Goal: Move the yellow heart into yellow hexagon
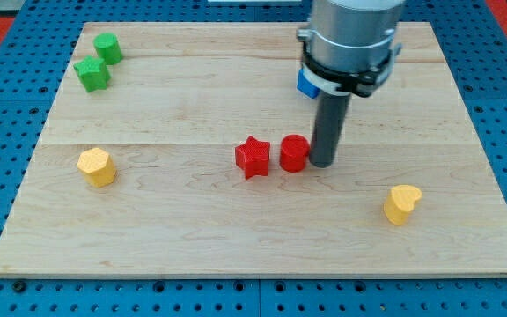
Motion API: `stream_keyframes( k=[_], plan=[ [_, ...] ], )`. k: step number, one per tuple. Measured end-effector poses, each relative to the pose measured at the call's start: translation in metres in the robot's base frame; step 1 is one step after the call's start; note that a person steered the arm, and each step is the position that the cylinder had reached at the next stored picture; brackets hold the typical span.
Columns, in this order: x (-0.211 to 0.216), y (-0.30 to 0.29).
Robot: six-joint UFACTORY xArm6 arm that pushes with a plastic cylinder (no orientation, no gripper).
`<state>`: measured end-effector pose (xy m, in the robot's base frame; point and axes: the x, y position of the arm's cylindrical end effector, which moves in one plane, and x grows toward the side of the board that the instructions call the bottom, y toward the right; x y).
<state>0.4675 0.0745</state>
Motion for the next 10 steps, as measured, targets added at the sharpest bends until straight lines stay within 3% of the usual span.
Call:
stream_keyframes(
  k=[1,2,3,4,5,6,7,9,10],
  plan=[
    [-0.006,-0.034],
    [-0.021,0.018],
    [-0.033,0.106],
    [0.022,0.152],
    [0.072,0.156],
    [0.087,0.085],
    [0.091,0.049],
    [0.057,0.085],
    [0.049,0.068]
  ],
)
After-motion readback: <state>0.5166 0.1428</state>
